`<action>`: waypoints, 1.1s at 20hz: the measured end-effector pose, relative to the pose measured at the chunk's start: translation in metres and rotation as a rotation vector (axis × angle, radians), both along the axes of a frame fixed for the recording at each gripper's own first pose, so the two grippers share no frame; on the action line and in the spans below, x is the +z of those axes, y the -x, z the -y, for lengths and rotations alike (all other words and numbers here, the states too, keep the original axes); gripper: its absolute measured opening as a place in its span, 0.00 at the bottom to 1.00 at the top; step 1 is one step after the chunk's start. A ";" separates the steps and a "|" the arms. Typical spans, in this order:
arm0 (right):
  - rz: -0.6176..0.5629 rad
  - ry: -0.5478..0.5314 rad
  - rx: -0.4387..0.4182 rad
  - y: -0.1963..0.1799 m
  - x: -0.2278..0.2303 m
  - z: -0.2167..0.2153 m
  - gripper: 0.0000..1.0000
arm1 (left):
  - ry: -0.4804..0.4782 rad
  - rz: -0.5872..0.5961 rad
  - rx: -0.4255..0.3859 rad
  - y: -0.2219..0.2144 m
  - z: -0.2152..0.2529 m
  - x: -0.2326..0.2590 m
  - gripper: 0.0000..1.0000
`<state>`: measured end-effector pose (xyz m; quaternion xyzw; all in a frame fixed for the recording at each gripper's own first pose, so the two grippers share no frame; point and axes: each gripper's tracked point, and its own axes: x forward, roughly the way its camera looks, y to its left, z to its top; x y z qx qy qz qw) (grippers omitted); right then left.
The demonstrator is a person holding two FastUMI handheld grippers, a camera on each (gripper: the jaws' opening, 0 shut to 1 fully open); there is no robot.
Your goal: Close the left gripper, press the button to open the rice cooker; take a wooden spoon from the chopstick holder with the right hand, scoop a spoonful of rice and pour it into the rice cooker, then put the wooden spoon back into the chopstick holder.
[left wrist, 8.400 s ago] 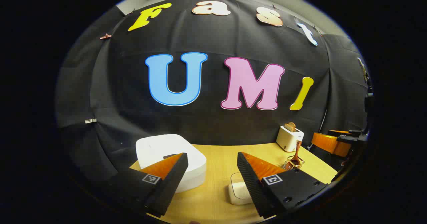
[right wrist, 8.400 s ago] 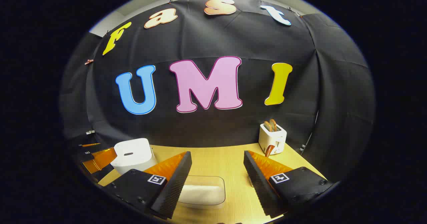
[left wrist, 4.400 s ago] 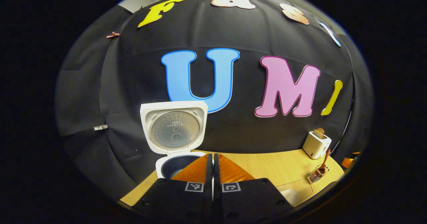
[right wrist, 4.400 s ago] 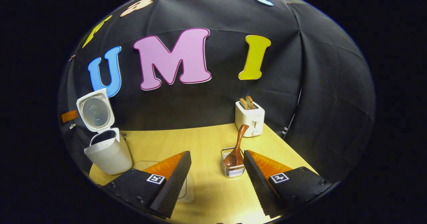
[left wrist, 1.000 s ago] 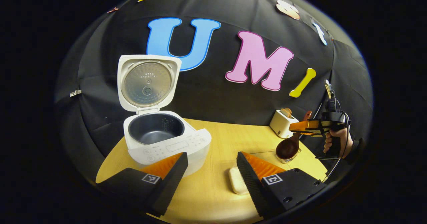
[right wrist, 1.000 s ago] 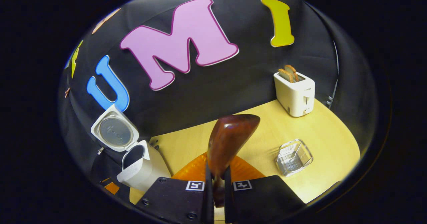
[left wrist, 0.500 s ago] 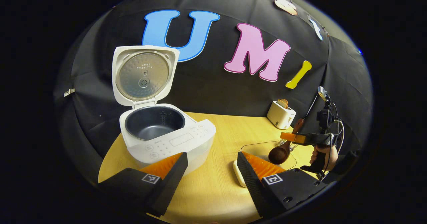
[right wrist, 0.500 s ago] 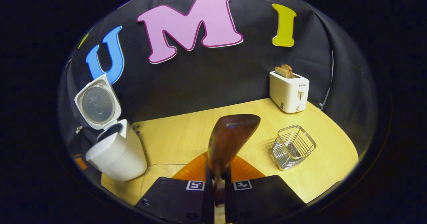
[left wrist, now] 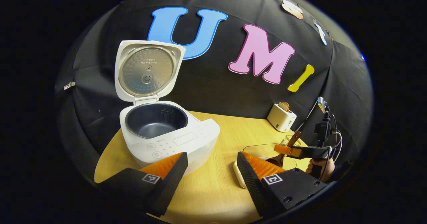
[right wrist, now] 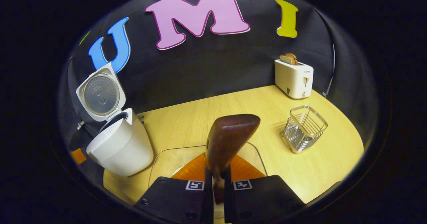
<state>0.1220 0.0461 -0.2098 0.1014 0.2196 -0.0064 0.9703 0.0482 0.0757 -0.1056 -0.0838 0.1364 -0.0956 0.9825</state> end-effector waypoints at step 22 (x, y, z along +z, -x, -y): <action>-0.173 -0.462 -0.113 0.011 -0.013 -0.035 0.17 | 0.033 -0.015 0.051 0.008 -0.020 -0.001 0.96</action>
